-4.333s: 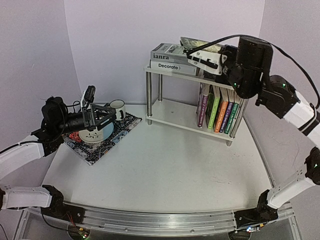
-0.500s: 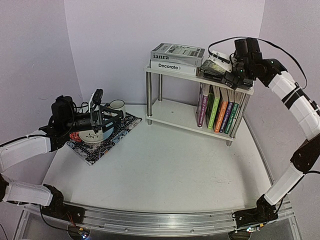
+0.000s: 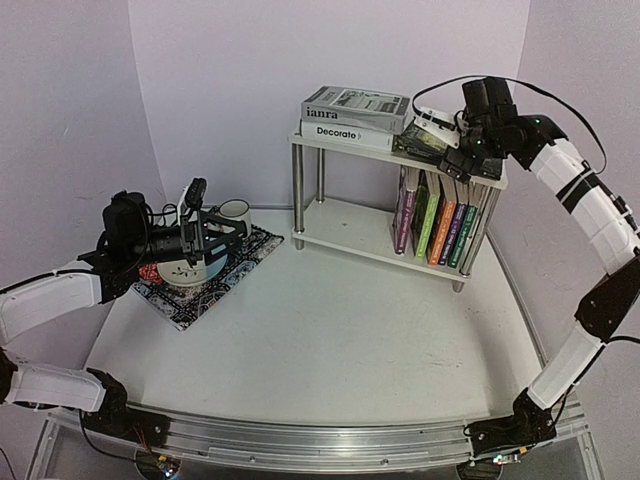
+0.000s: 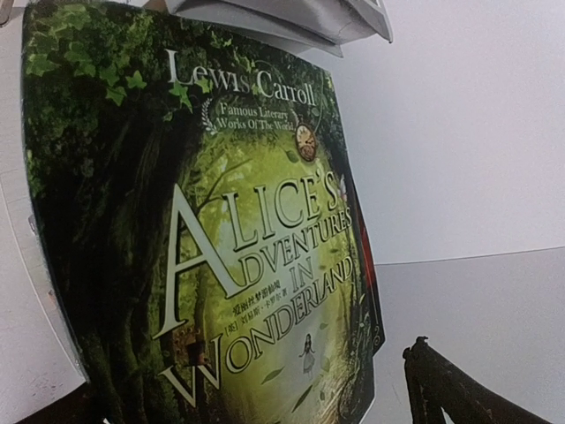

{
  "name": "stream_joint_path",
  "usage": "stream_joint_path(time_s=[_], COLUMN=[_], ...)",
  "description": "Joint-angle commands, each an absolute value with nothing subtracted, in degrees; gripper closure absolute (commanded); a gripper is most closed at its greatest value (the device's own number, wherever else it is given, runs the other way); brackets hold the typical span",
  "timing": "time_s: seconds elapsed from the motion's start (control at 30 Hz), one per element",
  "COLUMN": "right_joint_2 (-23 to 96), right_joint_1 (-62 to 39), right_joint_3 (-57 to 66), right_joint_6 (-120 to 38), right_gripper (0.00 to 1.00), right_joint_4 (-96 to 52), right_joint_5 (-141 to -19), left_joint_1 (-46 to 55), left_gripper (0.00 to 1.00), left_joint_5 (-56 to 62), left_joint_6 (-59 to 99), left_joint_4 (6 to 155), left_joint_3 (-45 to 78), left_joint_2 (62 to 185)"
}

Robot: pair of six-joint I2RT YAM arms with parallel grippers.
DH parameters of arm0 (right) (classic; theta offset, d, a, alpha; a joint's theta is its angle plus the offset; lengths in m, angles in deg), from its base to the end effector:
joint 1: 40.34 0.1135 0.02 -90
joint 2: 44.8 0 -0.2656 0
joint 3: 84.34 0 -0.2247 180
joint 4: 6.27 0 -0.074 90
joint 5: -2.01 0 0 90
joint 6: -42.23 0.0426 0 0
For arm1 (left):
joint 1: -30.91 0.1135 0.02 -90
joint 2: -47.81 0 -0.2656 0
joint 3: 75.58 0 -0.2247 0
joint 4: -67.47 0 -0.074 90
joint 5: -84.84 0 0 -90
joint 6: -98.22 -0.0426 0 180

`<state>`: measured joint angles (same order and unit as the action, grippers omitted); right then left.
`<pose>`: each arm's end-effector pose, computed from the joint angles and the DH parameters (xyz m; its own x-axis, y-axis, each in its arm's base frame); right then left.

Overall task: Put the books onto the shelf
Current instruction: Place the book on the book pile on the shelf.

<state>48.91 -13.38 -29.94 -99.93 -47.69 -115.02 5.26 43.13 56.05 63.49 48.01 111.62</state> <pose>0.3104 0.1362 0.4787 -0.0871 -0.8335 -0.5456 -0.1192 0.5524 -0.8250 0.1916 -0.1273 0.3168 -0.7474 -0.1881 -0.6371 0.6045 0.2052 -0.7697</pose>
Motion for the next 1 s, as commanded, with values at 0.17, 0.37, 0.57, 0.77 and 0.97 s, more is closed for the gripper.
stream_joint_path(time_s=[0.17,0.37,0.57,0.77,0.97], right_joint_2=[49.73,51.24,52.63,54.20,51.97], right_joint_1=[-16.92,-18.13,-19.04,-19.73,-19.73], right_joint_3=[-34.36,-35.57,-36.09,-38.29,-37.44], right_joint_6=[-97.21,-97.04,-96.52,-95.39,-92.18], right_gripper=[0.02,0.02,0.02,0.02,0.02], right_joint_4=[-47.11,-47.26,-47.29,-47.58,-50.52], right_joint_5=[-111.64,-109.99,-108.62,-109.46,-104.41], left_joint_1=[5.52,5.52,5.57,5.52,5.51], left_gripper=[0.17,0.18,0.18,0.17,0.17], left_joint_5=[44.32,44.20,44.37,44.34,44.23], left_joint_6=[56.42,56.59,56.71,56.73,56.75], left_joint_4=[62.30,62.30,62.30,62.30,62.30], left_joint_3=[43.82,43.57,43.27,43.52,43.84], left_joint_2=[112.16,112.60,112.95,112.77,112.59])
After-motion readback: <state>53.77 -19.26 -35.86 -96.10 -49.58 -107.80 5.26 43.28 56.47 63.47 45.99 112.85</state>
